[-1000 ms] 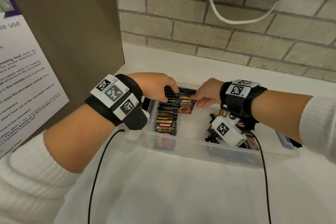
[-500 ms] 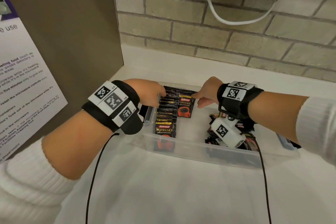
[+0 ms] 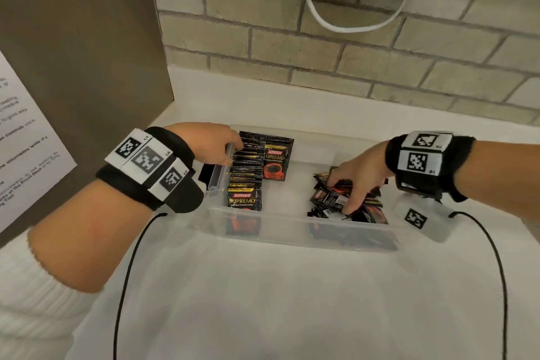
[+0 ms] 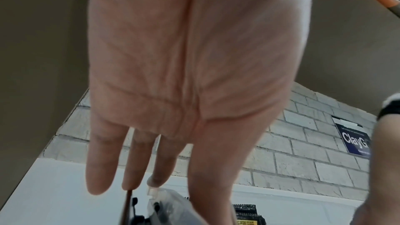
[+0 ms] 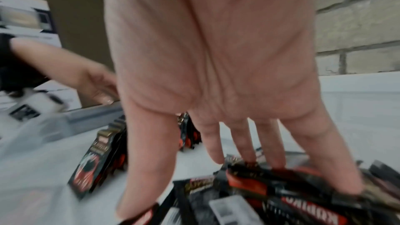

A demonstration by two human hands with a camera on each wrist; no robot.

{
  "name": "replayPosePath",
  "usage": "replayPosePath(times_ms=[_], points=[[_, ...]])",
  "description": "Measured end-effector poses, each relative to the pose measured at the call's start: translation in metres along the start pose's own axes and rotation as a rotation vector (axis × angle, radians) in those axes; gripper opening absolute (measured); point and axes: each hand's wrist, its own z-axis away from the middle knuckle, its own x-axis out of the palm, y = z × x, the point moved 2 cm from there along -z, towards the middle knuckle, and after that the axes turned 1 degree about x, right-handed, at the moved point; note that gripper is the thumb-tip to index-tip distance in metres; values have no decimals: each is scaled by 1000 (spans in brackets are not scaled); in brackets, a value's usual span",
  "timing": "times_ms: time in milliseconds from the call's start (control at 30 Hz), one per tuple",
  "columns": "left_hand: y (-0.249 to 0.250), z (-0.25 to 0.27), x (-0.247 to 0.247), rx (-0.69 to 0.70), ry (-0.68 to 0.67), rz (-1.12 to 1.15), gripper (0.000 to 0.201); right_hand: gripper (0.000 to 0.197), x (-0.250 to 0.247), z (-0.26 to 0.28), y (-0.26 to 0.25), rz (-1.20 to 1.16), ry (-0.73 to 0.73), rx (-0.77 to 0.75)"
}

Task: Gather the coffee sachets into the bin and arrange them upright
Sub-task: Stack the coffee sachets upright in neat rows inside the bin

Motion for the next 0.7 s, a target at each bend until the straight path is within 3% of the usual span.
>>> replayPosePath(times_ms=[167,400,467,567,700], points=[[0,0,3,1,16,25,44,96,8,-5,-4,272,230,92],[0,1,4,-10,23,35,42,81,4,-24,13,246,284,125],[-1,1,4,-14,18,36,42,67,0,-23,14,263,299,97],[0,1,4,-10,20,44,42,17,-4,-25,13,344,353,58],[1,4,3,-9,20,57,42,14,-14,-20,14,323,504,35]])
